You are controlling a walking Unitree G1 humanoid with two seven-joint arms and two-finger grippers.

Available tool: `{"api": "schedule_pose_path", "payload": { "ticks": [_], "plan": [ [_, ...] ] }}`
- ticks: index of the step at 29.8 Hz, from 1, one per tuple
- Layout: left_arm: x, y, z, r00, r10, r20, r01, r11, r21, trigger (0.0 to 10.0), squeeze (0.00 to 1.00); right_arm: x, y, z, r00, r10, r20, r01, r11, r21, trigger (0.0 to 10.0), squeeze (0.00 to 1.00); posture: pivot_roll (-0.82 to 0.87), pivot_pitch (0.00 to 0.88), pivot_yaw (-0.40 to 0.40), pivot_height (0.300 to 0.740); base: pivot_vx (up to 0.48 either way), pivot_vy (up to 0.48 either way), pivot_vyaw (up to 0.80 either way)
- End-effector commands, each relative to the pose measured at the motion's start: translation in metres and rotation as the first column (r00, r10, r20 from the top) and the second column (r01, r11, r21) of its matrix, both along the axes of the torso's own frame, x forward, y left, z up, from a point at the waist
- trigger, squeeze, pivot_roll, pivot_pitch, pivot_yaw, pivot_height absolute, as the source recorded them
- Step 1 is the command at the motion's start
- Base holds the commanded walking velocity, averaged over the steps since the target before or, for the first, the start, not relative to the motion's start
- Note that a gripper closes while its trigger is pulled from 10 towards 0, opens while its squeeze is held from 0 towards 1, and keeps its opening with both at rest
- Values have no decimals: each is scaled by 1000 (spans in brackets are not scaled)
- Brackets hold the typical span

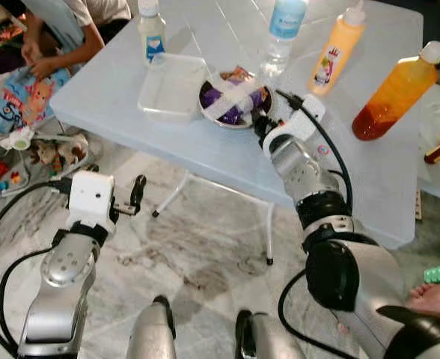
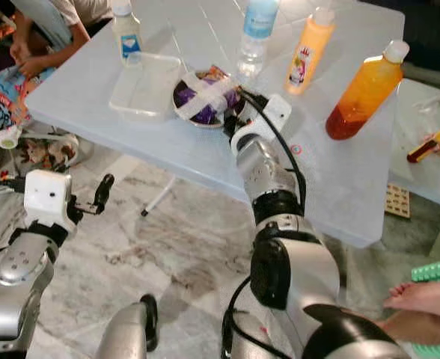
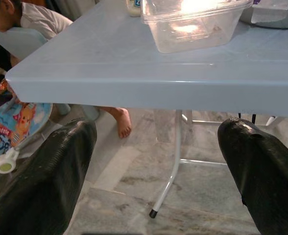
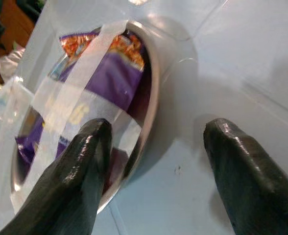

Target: Restocking fridge

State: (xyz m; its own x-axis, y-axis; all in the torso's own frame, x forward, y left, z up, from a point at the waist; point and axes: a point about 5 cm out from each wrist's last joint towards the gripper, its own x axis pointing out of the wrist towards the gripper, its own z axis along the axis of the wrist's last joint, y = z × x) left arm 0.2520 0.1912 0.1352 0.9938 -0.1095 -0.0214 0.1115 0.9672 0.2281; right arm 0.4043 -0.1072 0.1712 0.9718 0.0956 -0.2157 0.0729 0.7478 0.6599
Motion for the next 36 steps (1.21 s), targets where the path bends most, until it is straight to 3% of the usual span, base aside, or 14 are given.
{"api": "schedule_pose_path", "payload": {
  "ticks": [1, 5, 6, 7, 12, 13, 18, 19, 24, 25, 28, 29, 30, 36],
  "plan": [
    [-2, 1, 3, 1000, -13, 4, 13, 1000, 12, 10000, 0, 1, -4, -1, 1000, -11, -28, 12, 999, 34, 10000, 0, 155, 198, -16, 740, 0, 0, 0],
    [-1, 2, 4, 1000, -15, 4, 15, 1000, 16, 10000, 0, 4, -5, 4, 1000, -15, -25, 16, 999, 45, 8784, 0, 158, 199, -13, 740, 0, 0, 0],
    [-2, 2, 4, 1000, -15, 4, 15, 1000, 17, 10000, 0, 5, -3, 9, 1000, -4, -7, 5, 999, 50, 5608, 0, 161, 200, -12, 740, 0, 0, 0],
    [-2, 2, 5, 1000, -16, 4, 16, 1000, 18, 10000, 0, 6, 0, 11, 1000, 1, -7, -1, 998, 64, 0, 0, 163, 202, -11, 740, 0, 0, 0],
    [-3, 3, 5, 1000, -16, 0, 16, 1000, 22, 10000, 0, 6, 10, 13, 999, 48, -9, -47, 997, 63, 0, 0, 171, 207, -8, 740, 0, 0, 0],
    [-4, 3, 5, 1000, -15, -1, 15, 1000, 24, 10000, 0, 6, 14, 13, 998, 66, -14, -65, 996, 58, 1686, 0, 173, 209, -7, 740, 0, 0, 0],
    [-4, 4, 6, 1000, -14, -2, 14, 1000, 28, 10000, 0, 5, 24, 14, 993, 115, -21, -113, 991, 69, 2627, 0, 176, 213, -6, 740, 0, 0, 0],
    [-4, 4, 6, 1000, -14, -2, 14, 1000, 28, 10000, 0, 5, 25, 14, 993, 118, -27, -116, 990, 75, 6471, 0, 176, 213, -6, 740, 0, 0, 0],
    [-4, 4, 7, 1000, -15, -3, 15, 999, 28, 10000, 0, 4, 26, 9, 992, 116, -49, -112, 990, 84, 9373, 0, 177, 218, -6, 740, 0, 0, 0],
    [-5, 3, 7, 1000, -15, -5, 16, 999, 28, 10000, 0, 4, 24, 7, 992, 114, -54, -109, 991, 81, 7333, 0, 176, 220, -6, 740, 0, 0, 0],
    [-5, 4, 7, 1000, -16, -6, 16, 999, 29, 10000, 0, 4, 23, 6, 992, 113, -57, -108, 991, 80, 7098, 0, 176, 220, -6, 740, 0, 0, 0],
    [-6, 4, 6, 1000, -18, -9, 18, 999, 30, 10000, 0, 4, 21, 5, 992, 108, -61, -103, 991, 90, 1608, 0, 174, 223, -4, 740, 0, 0, 0],
    [-6, 4, 6, 1000, -19, -11, 19, 999, 31, 10000, 0, 4, 20, 5, 993, 104, -62, -97, 990, 98, 0, 0, 174, 223, -4, 740, 0, 0, 0],
    [-5, 4, 7, 1000, -19, -11, 19, 999, 32, 10000, 0, 7, 13, 10, 998, 44, -49, -36, 987, 158, 0, 0, 179, 223, -3, 740, 0, 0, 0]
  ]
}}
